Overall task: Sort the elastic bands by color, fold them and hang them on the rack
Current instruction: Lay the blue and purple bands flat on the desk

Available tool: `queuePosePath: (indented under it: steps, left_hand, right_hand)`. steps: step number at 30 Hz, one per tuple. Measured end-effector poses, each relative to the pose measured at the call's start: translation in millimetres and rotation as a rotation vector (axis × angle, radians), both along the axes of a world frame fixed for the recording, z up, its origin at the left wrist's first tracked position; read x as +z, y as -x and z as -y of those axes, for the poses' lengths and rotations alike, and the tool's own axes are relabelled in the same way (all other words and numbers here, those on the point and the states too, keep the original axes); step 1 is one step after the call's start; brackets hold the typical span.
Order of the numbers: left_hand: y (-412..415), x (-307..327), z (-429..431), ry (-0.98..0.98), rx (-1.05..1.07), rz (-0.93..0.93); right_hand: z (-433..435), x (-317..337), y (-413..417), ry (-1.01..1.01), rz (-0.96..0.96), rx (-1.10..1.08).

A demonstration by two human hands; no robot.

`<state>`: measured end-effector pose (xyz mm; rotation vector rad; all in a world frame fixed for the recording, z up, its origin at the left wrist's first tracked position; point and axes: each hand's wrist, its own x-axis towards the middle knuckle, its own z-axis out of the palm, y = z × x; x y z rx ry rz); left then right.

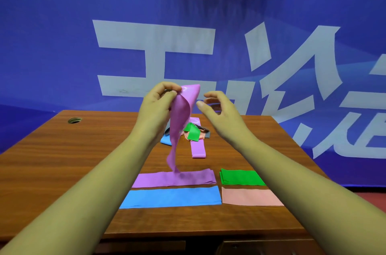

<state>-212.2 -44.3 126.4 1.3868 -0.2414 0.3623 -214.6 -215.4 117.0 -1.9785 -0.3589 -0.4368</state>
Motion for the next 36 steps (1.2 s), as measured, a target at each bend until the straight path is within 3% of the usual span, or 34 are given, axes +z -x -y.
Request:
queuePosePath:
  steps: [4, 11, 18, 25, 29, 36]
  left_hand:
    - [3.6, 3.9, 2.8, 0.098, -0.119, -0.012]
    - [8.5, 0.6, 9.8, 0.094, -0.129, -0.023]
    - [7.4, -3.8, 11.5, -0.064, -0.114, 0.037]
    - [4.1, -10.6, 13.6, -0.193, 0.026, 0.090]
    - [6.9, -18.0, 12.1, -0.154, -0.205, -0.074]
    - [4.7, -35.8, 13.4, -0.290, -0.209, -0.060]
  right_hand:
    - [-1.6, 8.8, 0.0, -0.185, -0.110, 0.098]
    - [-3.4, 7.5, -0.9, -0.202, -0.099, 0.101]
    - [-2.3, 14.5, 2.9, -0.281, -0.109, 0.082]
    - [-2.7, 30.7, -2.5, 0.022, 0.013, 0.051]
    - [-5.4, 39.7, -5.6, 0.030, 0.059, -0.012]
    - [3.1, 45.7, -5.1, 0.131, -0.085, 0.009]
